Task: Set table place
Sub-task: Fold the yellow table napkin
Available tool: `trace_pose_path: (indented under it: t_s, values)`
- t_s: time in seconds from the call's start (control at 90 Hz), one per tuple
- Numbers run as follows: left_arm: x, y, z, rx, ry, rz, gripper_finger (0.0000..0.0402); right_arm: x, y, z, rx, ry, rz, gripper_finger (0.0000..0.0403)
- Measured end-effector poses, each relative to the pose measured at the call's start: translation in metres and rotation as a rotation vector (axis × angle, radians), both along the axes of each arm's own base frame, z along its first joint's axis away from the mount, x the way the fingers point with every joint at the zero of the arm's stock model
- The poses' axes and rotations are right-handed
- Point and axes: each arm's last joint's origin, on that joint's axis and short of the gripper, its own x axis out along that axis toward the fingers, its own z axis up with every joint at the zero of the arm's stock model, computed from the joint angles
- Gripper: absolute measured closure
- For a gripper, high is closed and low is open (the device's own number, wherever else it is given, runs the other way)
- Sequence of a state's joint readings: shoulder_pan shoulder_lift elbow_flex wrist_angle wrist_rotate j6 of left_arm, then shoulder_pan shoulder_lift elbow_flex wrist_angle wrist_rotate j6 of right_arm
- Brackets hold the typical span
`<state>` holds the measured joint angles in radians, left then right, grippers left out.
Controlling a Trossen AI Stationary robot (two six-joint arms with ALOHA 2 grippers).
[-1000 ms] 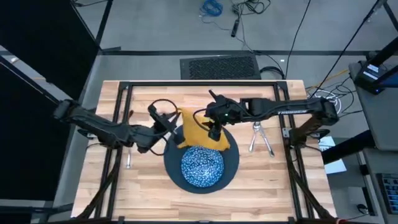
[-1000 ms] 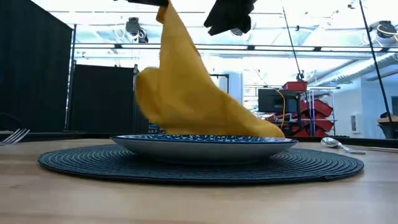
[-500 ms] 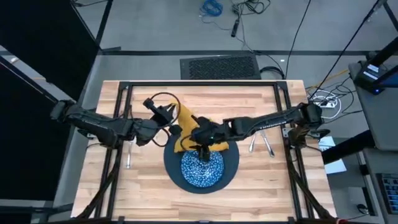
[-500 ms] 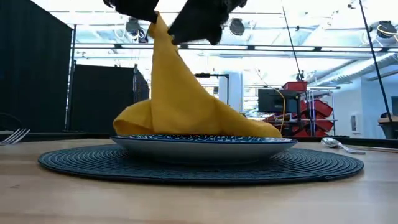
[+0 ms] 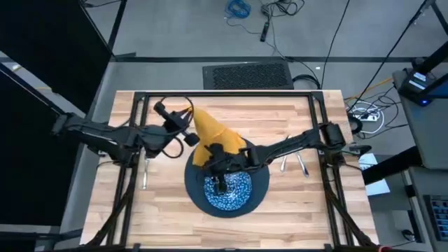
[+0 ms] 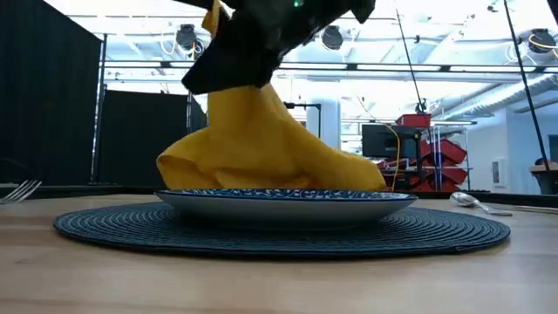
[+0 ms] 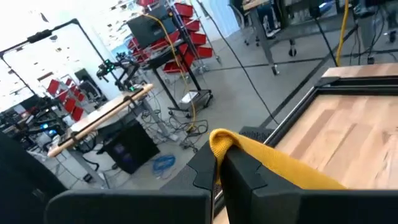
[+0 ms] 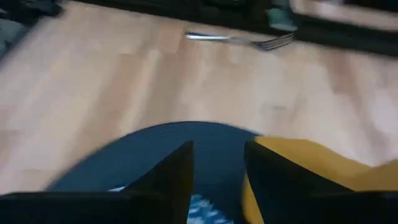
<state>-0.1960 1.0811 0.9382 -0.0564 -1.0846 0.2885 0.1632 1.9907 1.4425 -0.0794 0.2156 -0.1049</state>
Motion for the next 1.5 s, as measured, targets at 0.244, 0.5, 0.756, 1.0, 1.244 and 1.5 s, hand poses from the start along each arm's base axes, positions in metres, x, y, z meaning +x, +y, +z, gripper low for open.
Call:
trace_pose_path:
  t_s: [0.244,0.5,0.756,1.0,1.244,1.5]
  values:
    - [-0.027,-0.016,0.016,-0.072,-0.064,-0.084,0.0401,-0.004,-0.053,-0.011,-0.111,0.145,-0.163,0.0309]
    - [-0.046,-0.025,0.016,-0.042,-0.039,-0.037,0.0401,-0.031,-0.084,0.032,-0.179,0.194,-0.169,0.0347]
    - [-0.049,-0.024,0.007,-0.097,-0.041,-0.033,0.0401,-0.068,-0.113,0.102,0.004,0.012,-0.157,0.0355]
    - [-0.048,-0.024,0.006,-0.097,-0.032,-0.035,0.0401,-0.063,-0.1,0.072,0.292,0.101,-0.057,0.0332]
    - [-0.047,-0.018,0.002,-0.118,0.002,-0.038,0.0401,-0.055,-0.041,0.058,0.208,0.074,0.001,0.0313]
    - [-0.047,-0.008,-0.002,-0.134,0.036,-0.005,0.0402,-0.052,0.032,0.055,0.118,-0.035,0.132,0.0323]
